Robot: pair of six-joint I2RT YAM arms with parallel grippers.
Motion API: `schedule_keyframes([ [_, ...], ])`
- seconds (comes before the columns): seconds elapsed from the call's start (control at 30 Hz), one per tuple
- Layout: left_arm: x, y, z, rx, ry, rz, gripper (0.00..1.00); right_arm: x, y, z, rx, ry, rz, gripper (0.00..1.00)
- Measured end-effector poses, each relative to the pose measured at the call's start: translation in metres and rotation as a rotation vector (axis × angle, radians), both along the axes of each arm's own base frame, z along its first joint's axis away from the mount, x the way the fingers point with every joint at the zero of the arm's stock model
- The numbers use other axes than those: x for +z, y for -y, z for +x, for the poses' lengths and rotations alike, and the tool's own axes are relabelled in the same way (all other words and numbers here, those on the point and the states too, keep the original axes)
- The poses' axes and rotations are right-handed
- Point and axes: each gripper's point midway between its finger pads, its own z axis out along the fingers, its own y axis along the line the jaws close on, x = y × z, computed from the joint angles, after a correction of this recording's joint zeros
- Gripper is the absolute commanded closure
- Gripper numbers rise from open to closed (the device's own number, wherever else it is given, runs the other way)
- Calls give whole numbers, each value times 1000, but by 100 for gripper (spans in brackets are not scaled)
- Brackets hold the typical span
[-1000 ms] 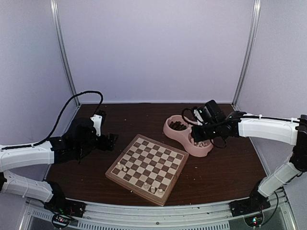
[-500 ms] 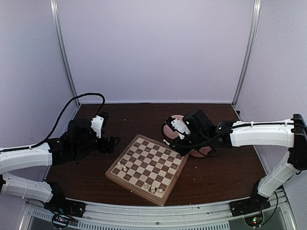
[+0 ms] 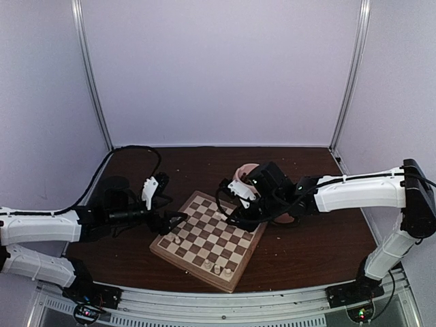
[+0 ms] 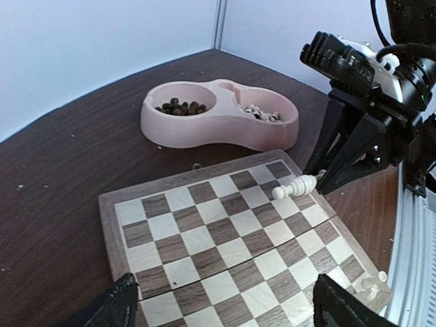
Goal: Set up the chess pieces on the board
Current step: Pick up the chess pile from the storage box, then pass from the right arm to the left
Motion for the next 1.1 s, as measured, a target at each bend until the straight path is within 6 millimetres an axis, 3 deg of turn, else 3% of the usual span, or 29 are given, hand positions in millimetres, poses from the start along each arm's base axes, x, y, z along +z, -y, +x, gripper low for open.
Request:
schedule_keyframes([
  [0.23,-10,29,-6,-115,-136,-44,18,4,-6,-5,31,-12,28,87],
  [0.6,3,61,-20,-245,-360,-179,30,17,-19,-21,100,-16,88,87],
  [0.83,4,68,-28,-296,-445,-214,32,35,-26,-34,153,19,133,85],
  [1.1,9,70,-32,-319,-459,-233,34,42,-27,-43,175,41,142,87],
])
